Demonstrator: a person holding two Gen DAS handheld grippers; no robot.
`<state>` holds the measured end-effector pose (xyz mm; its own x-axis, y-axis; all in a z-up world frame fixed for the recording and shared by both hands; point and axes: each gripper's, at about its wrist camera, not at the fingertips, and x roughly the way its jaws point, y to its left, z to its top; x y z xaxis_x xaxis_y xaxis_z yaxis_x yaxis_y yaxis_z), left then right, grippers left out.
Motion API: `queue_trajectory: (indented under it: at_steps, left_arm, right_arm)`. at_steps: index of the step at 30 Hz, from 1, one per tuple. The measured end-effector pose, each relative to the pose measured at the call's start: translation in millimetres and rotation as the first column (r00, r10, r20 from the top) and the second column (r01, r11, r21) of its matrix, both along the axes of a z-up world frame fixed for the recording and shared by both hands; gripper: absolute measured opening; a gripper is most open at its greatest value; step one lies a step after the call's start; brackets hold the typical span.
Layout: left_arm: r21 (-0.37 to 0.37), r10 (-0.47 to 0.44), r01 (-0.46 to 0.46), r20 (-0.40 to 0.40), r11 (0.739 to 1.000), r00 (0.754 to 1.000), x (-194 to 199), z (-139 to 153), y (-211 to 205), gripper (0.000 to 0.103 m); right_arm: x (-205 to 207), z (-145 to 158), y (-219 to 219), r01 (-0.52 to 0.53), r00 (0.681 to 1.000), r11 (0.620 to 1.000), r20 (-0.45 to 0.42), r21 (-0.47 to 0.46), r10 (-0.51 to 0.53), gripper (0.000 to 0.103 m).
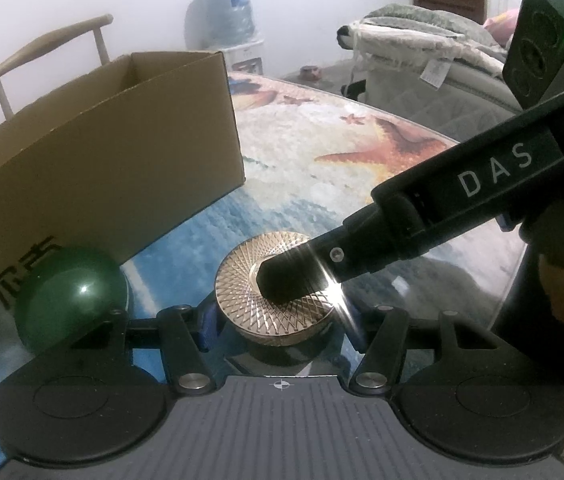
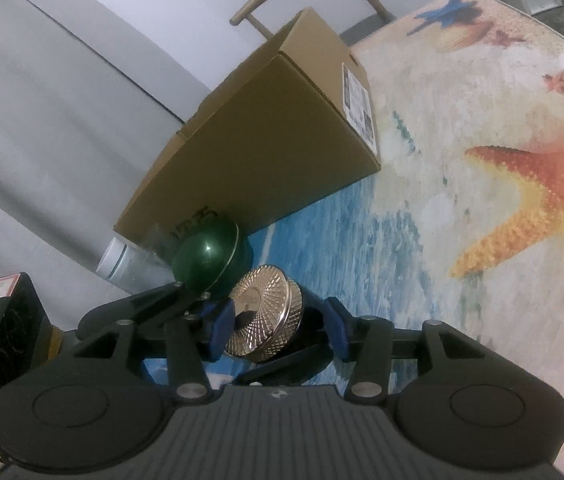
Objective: Organize rigid objects
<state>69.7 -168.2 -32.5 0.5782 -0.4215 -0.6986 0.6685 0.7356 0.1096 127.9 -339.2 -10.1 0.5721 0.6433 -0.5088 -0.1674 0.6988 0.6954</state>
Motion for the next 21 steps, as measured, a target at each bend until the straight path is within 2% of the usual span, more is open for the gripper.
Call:
queue_trajectory:
  at_steps: [21]
  left_arm:
    - [0.001,0.023,-0.023,0.033,1.000,0.999,-4.0,3.3,-4.1,0.056]
  right_arm:
    - [-2.6,-0.1,0.3,0.002,1.000,1.000,0.015,0.020,-0.002,0.052]
